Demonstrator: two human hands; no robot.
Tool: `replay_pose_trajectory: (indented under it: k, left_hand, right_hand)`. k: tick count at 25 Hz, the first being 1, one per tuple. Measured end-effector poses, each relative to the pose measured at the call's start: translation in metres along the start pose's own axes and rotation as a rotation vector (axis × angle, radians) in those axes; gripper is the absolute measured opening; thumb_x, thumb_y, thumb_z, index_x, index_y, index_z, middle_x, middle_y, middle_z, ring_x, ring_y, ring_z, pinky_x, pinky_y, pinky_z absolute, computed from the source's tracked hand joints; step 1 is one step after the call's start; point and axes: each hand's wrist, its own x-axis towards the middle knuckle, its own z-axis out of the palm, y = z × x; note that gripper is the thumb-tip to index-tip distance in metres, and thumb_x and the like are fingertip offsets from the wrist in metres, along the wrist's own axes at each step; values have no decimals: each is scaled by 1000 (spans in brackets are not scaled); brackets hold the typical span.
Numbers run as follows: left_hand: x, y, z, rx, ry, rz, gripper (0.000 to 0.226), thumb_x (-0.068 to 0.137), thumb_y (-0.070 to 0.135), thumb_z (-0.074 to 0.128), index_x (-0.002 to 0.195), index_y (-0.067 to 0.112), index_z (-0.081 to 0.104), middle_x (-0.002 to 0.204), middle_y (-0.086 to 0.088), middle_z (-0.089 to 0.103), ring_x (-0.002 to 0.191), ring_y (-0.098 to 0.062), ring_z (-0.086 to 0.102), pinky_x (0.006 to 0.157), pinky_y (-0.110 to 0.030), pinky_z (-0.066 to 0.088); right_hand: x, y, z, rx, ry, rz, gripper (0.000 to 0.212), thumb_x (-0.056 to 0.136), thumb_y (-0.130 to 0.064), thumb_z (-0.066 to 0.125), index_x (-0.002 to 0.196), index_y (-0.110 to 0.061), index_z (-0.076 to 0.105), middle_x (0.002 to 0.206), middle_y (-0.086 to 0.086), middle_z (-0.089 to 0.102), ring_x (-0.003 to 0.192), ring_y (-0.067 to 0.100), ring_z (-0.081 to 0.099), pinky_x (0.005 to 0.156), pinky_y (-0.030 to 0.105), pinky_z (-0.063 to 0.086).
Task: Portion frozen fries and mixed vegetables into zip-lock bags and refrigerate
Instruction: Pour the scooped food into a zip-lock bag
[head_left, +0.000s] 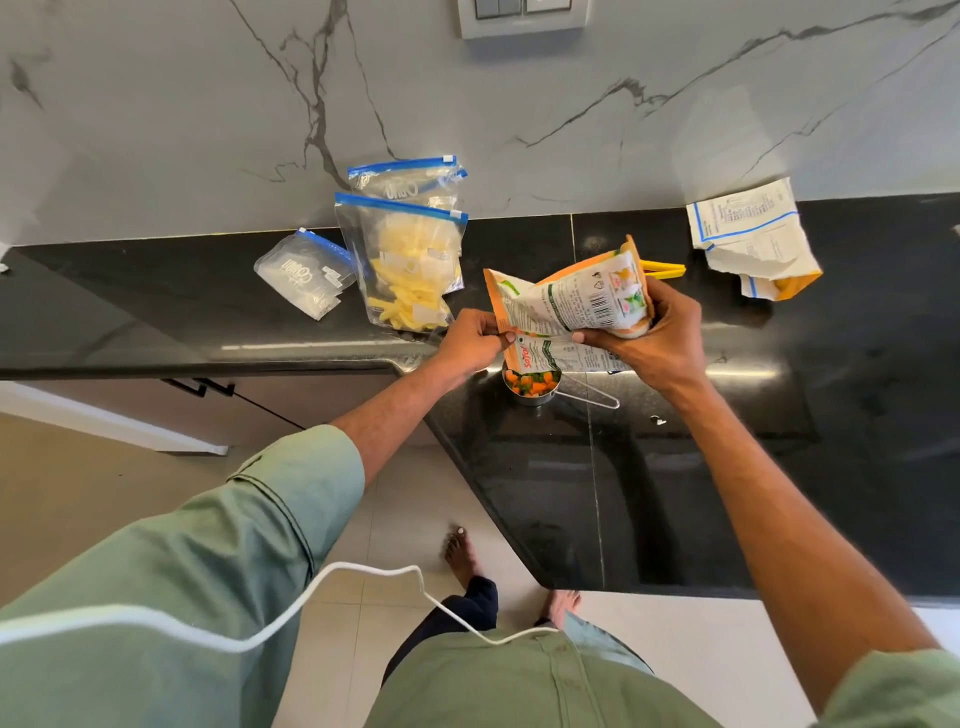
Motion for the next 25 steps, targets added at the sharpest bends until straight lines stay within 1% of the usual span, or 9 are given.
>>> replay_pose_trajectory:
  k: [3,5,9,11,14,16,19,21,25]
  left_hand:
    - [4,0,1,-94,33,8,27,97,3,66,122,8,73,120,-5,75,115,-14,68,98,-33,55]
    - [6,-2,0,-75,55,48,27,96,3,67,120,12,74,117,-2,76,112,-12,70,101,-40,56]
    - [3,-4,-2,-13,5,-1,27,97,4,66,121,12,74,119,-2,75,113,-13,68,102,-40,54]
    - [-1,-4,0,-37,-28,-21,27,98,4,64,121,13,73,116,1,76,110,-12,70,95,-35,58]
    - [-7,-1,0,-76,-70,-14,25,100,8,63,123,14,72,107,5,76,97,-5,72,76,-19,58]
    - [-9,-2,-1,-84,-44,-3,23,101,12,63,122,13,73,107,3,77,100,-11,74,81,-25,59]
    - [-8,-5,-3,-88,1,-4,20,100,15,64,116,16,76,102,3,79,108,-25,72,96,-45,57]
    - [-9,-6,-3,-85,-3,0,20,101,16,64,117,16,76,102,5,79,109,-27,72,99,-48,55]
    - [-12,-9,-5,-68,38,26,20,100,18,66,116,18,76,106,5,79,104,-18,74,99,-47,57]
  right_hand:
    - [-1,4,3,58,-19,64,58,78,-15,92,126,-2,63,118,0,74,108,11,73,85,28,63]
    - [-3,9,4,24,-91,96,55,86,-17,86,132,-7,58,121,-2,72,112,11,72,89,35,63]
    - [-6,10,5,-34,-170,103,56,91,-22,82,137,-13,52,126,-4,70,114,6,70,90,38,63]
    - [-11,7,8,-28,-69,92,57,88,-24,85,134,-10,54,123,-4,71,110,3,71,87,35,64]
    - [-17,3,13,-27,49,69,56,81,-28,90,125,-13,59,123,2,74,110,11,73,85,36,65]
    - [-15,1,12,-50,77,33,52,81,-31,91,119,-17,59,120,3,75,107,13,75,83,40,65]
    - [-9,0,10,-53,72,43,53,82,-33,89,122,-13,60,121,3,76,106,14,75,81,45,66]
    - [-6,-1,10,-45,83,68,55,83,-37,88,123,-13,60,121,1,76,105,12,75,81,45,66]
    - [-8,-2,12,-50,101,86,51,84,-35,87,122,-13,60,118,1,76,103,9,75,82,41,66]
